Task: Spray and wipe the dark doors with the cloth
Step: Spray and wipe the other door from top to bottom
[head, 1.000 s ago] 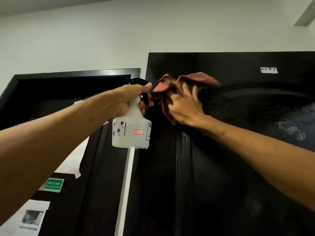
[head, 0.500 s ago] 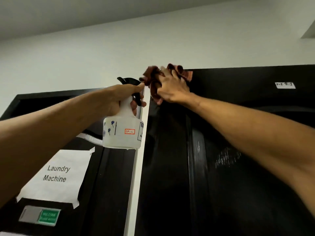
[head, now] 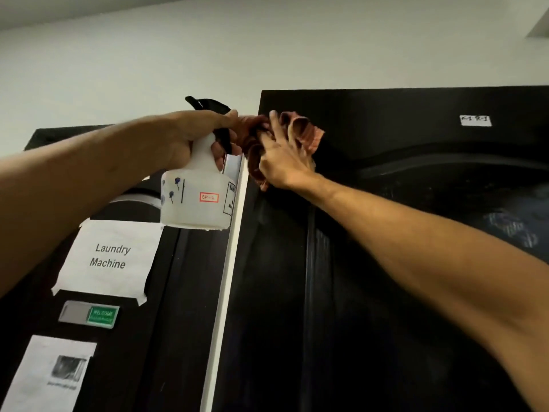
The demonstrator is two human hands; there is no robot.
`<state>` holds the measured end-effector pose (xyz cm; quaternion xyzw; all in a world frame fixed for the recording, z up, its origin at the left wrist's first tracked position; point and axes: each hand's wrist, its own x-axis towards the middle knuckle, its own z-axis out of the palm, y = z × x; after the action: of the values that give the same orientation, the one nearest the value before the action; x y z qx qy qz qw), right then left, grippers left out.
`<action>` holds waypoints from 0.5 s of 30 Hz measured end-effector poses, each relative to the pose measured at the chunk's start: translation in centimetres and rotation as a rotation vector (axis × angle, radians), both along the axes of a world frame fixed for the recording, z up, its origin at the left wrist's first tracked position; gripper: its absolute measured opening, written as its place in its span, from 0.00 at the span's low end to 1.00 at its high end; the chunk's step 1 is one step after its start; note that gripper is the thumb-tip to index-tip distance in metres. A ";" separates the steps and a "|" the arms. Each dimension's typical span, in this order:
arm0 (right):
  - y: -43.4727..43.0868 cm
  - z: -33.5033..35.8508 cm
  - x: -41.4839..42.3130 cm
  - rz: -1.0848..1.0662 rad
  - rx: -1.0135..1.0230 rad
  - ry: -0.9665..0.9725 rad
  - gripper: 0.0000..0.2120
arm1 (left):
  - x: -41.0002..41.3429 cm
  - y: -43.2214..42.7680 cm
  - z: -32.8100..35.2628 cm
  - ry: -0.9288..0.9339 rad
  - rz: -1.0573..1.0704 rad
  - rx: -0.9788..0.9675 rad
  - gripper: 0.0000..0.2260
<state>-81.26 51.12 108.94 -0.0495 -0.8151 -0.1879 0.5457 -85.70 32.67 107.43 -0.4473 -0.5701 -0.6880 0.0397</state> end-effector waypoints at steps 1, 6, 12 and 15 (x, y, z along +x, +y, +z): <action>0.2 -0.3 0.3 -0.009 -0.037 0.047 0.30 | 0.3 0.1 -0.6 0.000 -0.001 -0.005 0.17; 3.5 -6.9 2.3 0.003 0.279 0.013 0.28 | 1.9 0.8 -2.7 -0.041 -0.026 -0.021 0.17; 12.7 -4.5 12.6 -0.154 -0.004 0.516 0.19 | 5.7 5.2 -4.2 -0.074 -0.074 -0.075 0.16; 13.7 -5.9 15.1 -0.095 0.162 0.394 0.17 | 8.2 8.4 -4.7 -0.092 -0.120 -0.108 0.16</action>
<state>-66.16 64.85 103.05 -0.0797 -0.6718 -0.2650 0.6871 -77.46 41.07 102.71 -0.4500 -0.5799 -0.6771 -0.0518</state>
